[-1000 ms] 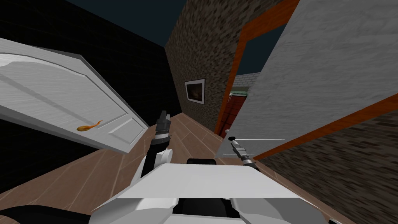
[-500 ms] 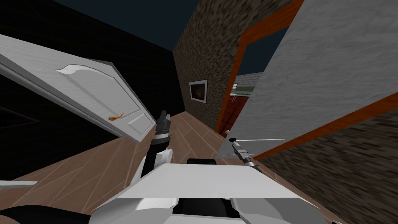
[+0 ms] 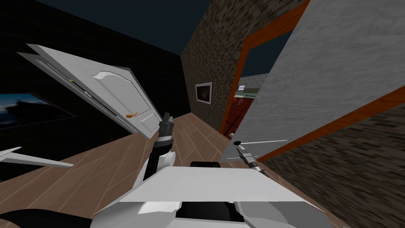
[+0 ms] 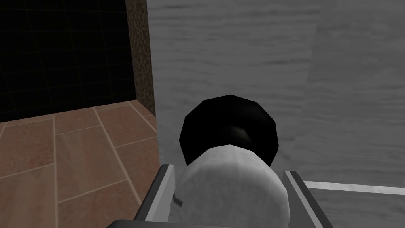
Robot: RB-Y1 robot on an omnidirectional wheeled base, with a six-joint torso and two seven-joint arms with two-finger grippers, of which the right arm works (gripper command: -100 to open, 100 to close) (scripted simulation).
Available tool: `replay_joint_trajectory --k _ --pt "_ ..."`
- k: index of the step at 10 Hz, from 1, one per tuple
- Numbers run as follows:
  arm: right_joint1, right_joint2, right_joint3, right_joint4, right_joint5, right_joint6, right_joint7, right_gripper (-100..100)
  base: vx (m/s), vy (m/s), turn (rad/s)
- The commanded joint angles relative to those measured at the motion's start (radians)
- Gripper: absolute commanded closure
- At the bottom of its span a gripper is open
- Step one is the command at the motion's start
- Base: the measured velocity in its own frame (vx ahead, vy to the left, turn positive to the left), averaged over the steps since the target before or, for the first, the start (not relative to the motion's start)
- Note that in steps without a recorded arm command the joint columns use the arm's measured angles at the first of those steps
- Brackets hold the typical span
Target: Pull the door open
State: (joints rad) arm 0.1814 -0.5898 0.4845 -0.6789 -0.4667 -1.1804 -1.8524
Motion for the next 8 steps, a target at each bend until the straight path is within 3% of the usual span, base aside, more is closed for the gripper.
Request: replay_joint_trajectory --k 1,8 --pt "-0.002 0.000 0.004 0.008 0.002 -0.011 -0.004 100 -0.177 -0.054 0.129" --pt "-0.005 -0.010 0.026 0.053 0.012 -0.066 -0.031 100 -0.199 -0.084 0.159"
